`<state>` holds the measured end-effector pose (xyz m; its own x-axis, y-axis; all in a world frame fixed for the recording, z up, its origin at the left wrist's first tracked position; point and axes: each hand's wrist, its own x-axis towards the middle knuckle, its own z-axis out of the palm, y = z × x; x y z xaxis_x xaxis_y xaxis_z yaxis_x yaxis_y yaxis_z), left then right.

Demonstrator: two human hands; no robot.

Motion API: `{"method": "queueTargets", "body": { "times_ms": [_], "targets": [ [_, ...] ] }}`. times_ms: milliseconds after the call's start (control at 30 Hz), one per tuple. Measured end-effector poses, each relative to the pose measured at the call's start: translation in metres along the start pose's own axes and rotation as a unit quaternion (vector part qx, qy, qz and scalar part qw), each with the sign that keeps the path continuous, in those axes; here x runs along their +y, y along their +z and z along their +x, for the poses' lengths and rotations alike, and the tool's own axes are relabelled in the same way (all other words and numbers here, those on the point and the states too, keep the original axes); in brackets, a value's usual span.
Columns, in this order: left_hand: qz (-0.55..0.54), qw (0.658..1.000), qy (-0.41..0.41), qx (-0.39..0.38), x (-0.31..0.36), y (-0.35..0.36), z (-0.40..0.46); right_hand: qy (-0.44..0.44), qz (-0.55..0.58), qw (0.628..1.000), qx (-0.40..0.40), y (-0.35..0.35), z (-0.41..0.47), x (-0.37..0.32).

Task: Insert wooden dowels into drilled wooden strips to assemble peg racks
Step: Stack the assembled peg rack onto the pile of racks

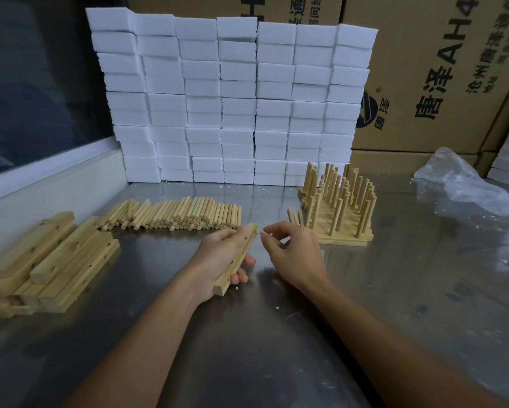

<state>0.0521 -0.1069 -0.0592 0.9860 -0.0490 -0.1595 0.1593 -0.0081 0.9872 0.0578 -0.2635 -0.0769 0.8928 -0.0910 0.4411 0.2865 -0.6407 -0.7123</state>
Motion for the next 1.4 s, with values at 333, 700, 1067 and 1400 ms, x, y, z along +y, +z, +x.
{"method": "queueTargets", "body": {
  "times_ms": [333, 700, 1067, 1400],
  "targets": [
    [0.004, 0.999, 0.041, -0.01, -0.002, 0.0, 0.0, -0.001, -0.012, 1.0, -0.003, -0.003, 0.0, -0.001],
    [0.053, 0.995, 0.079, -0.016, -0.001, -0.002, 0.001, -0.102, -0.122, 0.986, 0.042, -0.01, -0.003, -0.011],
    [-0.13, 0.987, 0.032, -0.092, 0.002, -0.007, 0.0, -0.162, -0.031, 0.985, 0.057, -0.008, -0.004, -0.012],
    [-0.171, 0.979, 0.035, -0.103, 0.003, -0.005, 0.0, -0.169, -0.037, 0.983, 0.063, -0.009, -0.007, -0.017]
  ]
}}
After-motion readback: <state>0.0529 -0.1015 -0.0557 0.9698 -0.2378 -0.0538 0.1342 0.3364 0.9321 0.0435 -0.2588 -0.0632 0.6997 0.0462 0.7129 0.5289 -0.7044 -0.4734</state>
